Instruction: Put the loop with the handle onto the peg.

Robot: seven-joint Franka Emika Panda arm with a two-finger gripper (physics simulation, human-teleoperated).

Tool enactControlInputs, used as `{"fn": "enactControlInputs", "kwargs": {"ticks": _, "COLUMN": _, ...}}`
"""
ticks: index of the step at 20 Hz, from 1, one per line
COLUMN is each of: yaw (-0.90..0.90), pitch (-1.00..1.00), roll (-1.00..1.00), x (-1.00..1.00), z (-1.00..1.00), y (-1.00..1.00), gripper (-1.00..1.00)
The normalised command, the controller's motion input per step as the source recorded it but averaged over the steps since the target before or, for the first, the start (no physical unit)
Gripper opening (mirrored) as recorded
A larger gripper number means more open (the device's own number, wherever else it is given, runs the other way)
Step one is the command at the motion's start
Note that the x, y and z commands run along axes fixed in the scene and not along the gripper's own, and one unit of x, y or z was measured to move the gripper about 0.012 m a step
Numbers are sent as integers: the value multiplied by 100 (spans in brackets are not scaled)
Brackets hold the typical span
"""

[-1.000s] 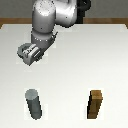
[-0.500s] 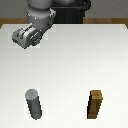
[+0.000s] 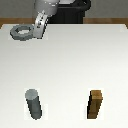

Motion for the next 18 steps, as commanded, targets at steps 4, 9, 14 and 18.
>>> {"fn": "enactControlInputs", "kwargs": {"ticks": 4, "yaw": 100, "pitch": 0, "roll": 0, "x": 0, "z": 0, "y": 0, "gripper": -100}}
{"fn": "enactControlInputs", "kwargs": {"ticks": 9, "yaw": 100, "pitch": 0, "roll": 0, "x": 0, "z": 0, "y": 0, "gripper": -100}}
{"fn": "enactControlInputs", "kwargs": {"ticks": 14, "yaw": 12, "pitch": 0, "roll": 0, "x": 20, "z": 0, "y": 0, "gripper": -100}}
{"fn": "enactControlInputs", "kwargs": {"ticks": 18, "yaw": 0, "pitch": 0, "roll": 0, "x": 75, "z": 0, "y": 0, "gripper": -100}}
